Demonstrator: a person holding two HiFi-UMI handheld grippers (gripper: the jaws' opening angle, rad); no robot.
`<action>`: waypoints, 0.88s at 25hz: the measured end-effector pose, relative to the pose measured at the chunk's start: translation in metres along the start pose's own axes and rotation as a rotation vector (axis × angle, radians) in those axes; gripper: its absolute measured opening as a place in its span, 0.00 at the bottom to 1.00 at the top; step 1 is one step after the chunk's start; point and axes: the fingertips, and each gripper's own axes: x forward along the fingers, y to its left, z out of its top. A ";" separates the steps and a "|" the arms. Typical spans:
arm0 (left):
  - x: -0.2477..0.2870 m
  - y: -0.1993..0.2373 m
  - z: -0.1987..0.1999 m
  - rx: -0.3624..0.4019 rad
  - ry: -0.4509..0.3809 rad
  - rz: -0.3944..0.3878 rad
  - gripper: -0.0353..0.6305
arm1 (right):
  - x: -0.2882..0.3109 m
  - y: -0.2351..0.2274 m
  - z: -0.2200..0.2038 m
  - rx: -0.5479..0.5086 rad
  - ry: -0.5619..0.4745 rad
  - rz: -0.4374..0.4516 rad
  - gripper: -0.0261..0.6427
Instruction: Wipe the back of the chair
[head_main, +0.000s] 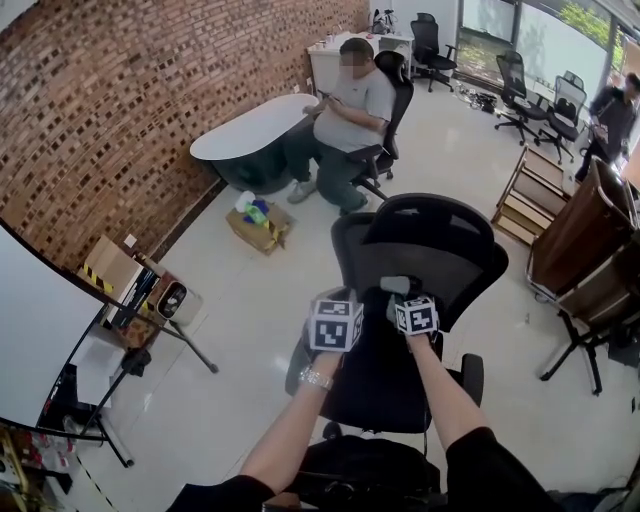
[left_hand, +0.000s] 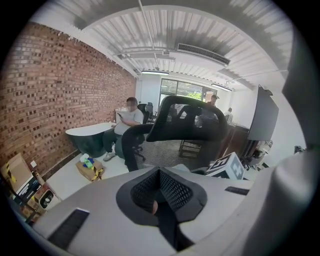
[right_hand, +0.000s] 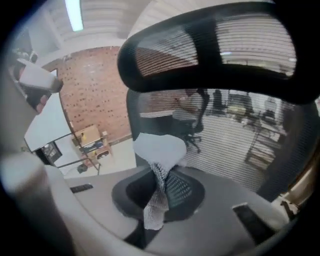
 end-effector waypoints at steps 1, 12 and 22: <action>-0.001 -0.001 0.001 -0.002 -0.003 0.003 0.06 | 0.012 0.020 0.003 -0.011 0.013 0.039 0.08; -0.020 0.015 -0.014 -0.012 0.013 0.043 0.06 | 0.075 0.056 -0.017 -0.055 0.186 0.079 0.08; -0.024 0.021 -0.010 -0.001 0.002 0.047 0.06 | 0.009 -0.129 -0.082 0.004 0.230 -0.234 0.08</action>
